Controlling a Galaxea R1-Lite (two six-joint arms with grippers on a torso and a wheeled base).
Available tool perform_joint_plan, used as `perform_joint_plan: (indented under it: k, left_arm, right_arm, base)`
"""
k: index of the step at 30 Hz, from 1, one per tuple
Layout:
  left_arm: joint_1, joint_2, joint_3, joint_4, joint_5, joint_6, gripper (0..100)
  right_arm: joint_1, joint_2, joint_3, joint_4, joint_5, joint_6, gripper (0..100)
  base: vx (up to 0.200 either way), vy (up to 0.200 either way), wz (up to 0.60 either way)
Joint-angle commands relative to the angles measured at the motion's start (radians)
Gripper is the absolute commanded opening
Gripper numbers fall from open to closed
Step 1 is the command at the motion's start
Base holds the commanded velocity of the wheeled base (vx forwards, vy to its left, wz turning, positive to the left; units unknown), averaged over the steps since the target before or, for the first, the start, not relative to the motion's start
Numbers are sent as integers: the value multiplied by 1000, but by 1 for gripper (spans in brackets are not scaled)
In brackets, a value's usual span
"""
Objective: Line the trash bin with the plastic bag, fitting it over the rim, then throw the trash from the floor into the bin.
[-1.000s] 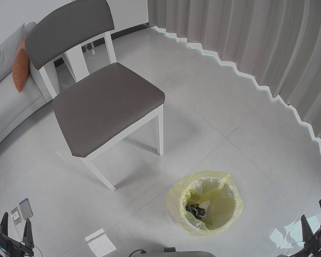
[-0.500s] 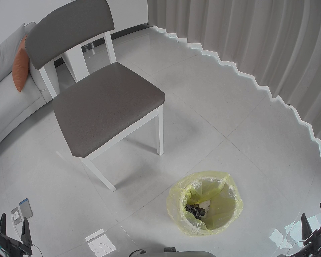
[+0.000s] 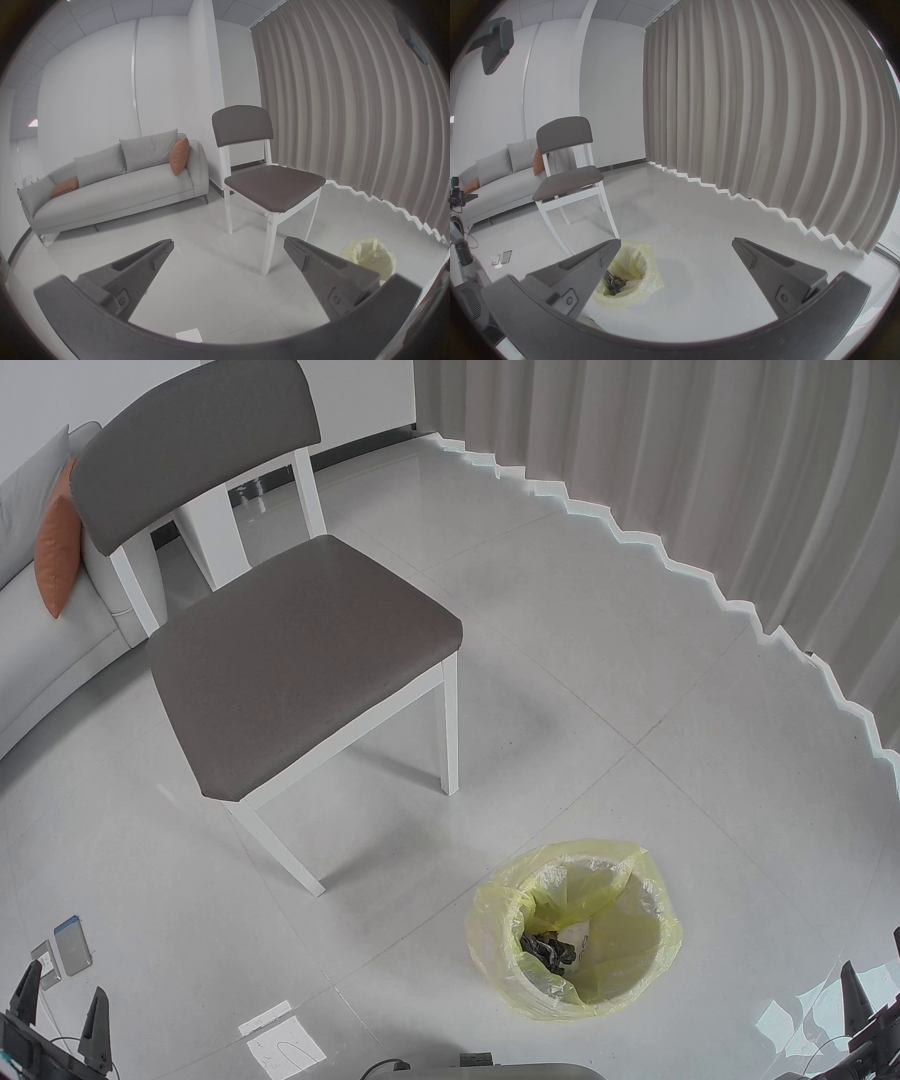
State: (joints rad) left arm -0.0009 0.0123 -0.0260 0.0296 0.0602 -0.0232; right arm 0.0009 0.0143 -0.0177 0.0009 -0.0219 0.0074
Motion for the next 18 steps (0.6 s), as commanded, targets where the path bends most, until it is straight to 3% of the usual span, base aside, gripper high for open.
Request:
perform_joint_plan:
  k: [1, 18]
  left_arm:
    - [-1, -8, 14, 0, -57, 62, 100]
    - [1, -8, 15, -7, -51, 3, 100]
  right_arm:
    - [1, -13, 16, -1, 0, 5, 100]
    - [1, -13, 18, -5, 16, 0, 100]
  base:
    - [0, 0, 0]
    - [0, 0, 0]
